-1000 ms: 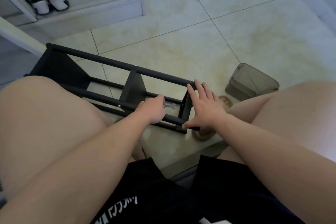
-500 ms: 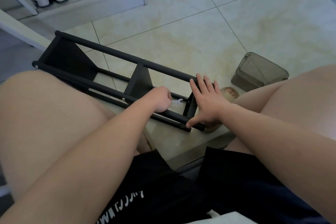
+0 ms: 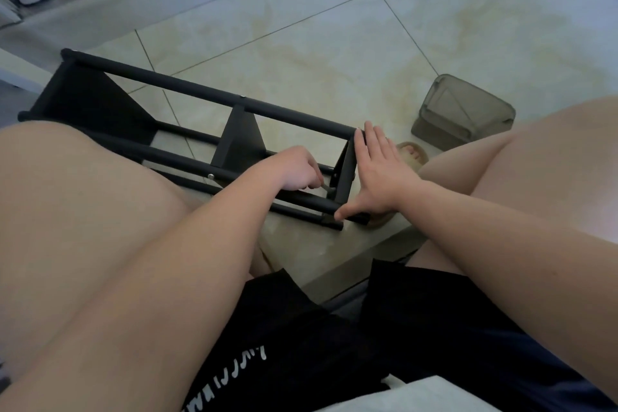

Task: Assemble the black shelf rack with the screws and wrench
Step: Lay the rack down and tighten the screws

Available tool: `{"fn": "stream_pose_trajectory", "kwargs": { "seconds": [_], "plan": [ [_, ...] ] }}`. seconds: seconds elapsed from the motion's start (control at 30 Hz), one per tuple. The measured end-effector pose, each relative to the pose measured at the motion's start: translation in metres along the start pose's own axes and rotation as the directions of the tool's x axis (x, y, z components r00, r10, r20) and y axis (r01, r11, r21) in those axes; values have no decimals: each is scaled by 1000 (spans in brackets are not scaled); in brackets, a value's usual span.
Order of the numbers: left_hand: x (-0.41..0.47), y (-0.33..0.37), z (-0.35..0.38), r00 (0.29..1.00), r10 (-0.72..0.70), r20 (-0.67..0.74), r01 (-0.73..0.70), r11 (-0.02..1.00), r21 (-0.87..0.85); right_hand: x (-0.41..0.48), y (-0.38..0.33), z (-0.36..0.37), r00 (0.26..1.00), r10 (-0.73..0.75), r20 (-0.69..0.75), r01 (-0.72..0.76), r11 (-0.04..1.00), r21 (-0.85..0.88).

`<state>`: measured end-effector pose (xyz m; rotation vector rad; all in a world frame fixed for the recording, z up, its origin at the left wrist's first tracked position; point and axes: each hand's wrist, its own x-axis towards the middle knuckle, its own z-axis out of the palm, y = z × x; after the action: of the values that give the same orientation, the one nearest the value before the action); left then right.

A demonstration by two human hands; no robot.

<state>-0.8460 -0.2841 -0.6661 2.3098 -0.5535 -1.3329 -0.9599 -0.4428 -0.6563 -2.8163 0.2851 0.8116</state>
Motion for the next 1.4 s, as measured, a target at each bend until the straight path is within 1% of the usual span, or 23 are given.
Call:
{"fn": "stream_pose_trajectory", "kwargs": {
  "seconds": [0.1,0.2,0.3,0.4,0.47,0.6,0.77,0.93,1.1,1.27,1.4],
  "plan": [
    [6,2,0,998,-36,53,45,983,-176,0,-1,1,1000,-4,1,4,1000,5],
    [10,6,3,990,-63,127,108,913,-393,0,-2,1,1000,3,7,-3,1000,11],
    [14,11,7,984,-108,142,165,852,-497,-1,-3,2,1000,7,10,-7,1000,15],
    [17,16,12,981,-147,124,192,799,-570,0,-2,2,1000,7,11,-7,1000,15],
    [16,19,14,983,-152,98,181,801,-570,0,-2,2,1000,6,14,-6,1000,9],
    [15,25,12,992,-124,28,120,847,-518,1,-1,2,1000,5,21,-5,1000,11],
    [16,29,8,987,-156,37,154,862,-483,1,0,4,1000,9,7,-9,1000,22],
    [20,25,8,992,-130,-2,117,898,-425,2,0,5,1000,10,4,-10,1000,18],
    [20,25,8,989,-142,50,150,916,-373,2,0,4,1000,10,9,-10,1000,23],
    [20,25,5,984,-174,49,179,899,-400,1,-1,4,1000,14,11,-14,1000,14],
    [17,25,6,980,-166,114,197,904,-379,-1,-2,3,1000,12,15,-12,1000,13]
  ]
}}
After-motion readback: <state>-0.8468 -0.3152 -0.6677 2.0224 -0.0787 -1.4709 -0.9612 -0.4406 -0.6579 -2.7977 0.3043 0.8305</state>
